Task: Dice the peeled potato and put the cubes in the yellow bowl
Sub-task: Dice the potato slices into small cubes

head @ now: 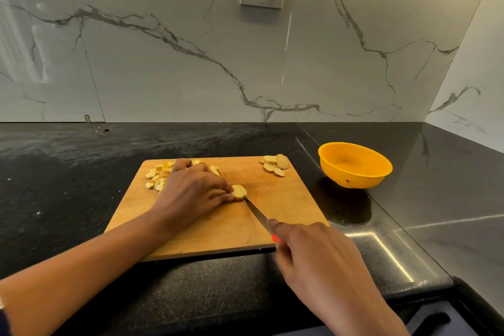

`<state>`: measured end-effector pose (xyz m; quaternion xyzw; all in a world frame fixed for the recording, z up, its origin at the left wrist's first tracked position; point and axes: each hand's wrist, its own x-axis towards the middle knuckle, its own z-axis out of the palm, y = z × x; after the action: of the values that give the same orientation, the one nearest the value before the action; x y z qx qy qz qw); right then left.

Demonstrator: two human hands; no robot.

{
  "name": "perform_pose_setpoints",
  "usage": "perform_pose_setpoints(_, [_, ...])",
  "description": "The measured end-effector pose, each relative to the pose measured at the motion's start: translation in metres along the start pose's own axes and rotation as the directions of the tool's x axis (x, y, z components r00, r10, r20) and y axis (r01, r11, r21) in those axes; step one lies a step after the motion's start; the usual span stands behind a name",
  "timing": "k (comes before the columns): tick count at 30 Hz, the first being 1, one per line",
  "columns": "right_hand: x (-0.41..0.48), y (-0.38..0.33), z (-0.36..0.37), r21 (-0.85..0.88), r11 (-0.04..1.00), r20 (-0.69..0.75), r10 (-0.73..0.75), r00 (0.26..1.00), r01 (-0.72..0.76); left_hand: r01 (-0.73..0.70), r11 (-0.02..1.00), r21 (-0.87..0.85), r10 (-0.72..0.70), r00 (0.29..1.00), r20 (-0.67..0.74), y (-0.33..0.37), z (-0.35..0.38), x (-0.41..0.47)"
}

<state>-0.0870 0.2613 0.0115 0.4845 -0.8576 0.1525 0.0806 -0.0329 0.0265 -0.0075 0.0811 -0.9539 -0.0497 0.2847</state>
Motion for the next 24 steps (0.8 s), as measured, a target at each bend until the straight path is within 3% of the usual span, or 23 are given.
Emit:
perform_pose_setpoints(7, [0.014,0.000,-0.006,0.059,0.997,-0.117,0.048,0.992,-0.041,0.002,1.000,0.022,-0.003,1.000,0.015,-0.002,-0.001,0.000])
perform_pose_setpoints(24, [0.042,-0.003,0.028,0.068,0.997,-0.032,0.031,0.999,-0.029,-0.102,0.991,0.091,0.091,0.988,0.122,-0.006,-0.001,0.002])
